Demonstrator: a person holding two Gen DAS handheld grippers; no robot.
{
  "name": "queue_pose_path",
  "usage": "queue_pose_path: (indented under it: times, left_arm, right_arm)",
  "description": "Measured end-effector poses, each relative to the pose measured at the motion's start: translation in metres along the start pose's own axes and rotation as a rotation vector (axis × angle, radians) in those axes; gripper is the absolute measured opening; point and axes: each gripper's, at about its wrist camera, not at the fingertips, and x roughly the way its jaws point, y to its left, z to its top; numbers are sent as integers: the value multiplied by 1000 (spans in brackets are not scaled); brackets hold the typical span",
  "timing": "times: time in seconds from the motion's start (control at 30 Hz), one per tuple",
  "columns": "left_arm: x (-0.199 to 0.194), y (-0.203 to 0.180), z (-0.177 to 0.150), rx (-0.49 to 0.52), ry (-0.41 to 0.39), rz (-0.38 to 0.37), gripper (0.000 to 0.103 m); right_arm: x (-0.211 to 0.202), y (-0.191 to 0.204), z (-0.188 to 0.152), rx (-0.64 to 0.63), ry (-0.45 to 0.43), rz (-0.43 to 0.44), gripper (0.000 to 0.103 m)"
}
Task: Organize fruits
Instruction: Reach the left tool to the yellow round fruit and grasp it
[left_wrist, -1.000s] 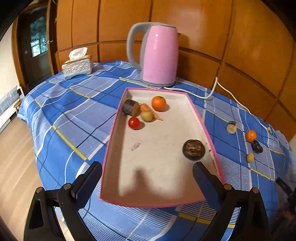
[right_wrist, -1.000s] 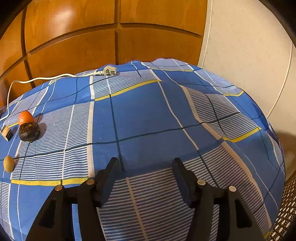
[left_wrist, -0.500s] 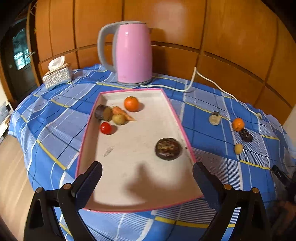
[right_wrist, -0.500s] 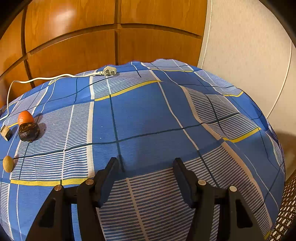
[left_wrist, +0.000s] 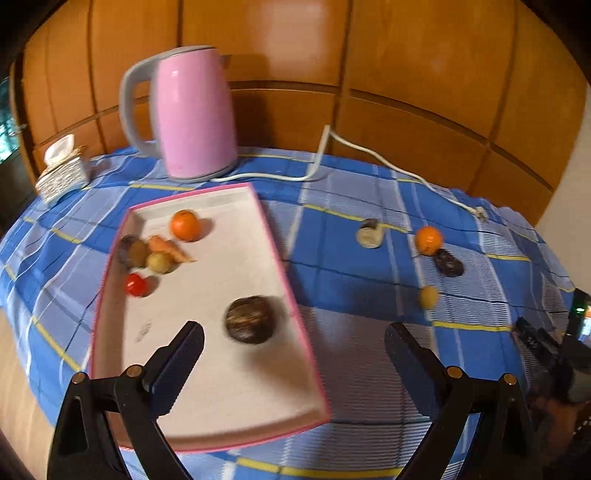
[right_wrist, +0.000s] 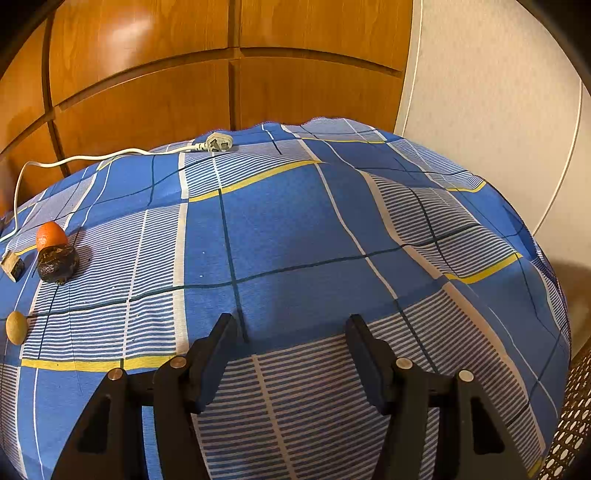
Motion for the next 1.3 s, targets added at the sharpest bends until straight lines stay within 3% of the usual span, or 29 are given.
queue_pose_path:
  times: [0.3,0.6,0.77,1.3]
  left_arm:
    - [15,-41,14,76,22,-82,97]
    - [43,-84,20,177,80,-174,83]
    - [71,-101,26,183,148,-217,69]
    - [119,-125,27,202,235,-216,69]
  right_arm:
    - [0,0,0,0,-1,0,63]
    - [0,-1,0,0,-1,0,63]
    - [1,-1,0,0,-1,0,63]
    - [1,-1,0,0,-2,0,64]
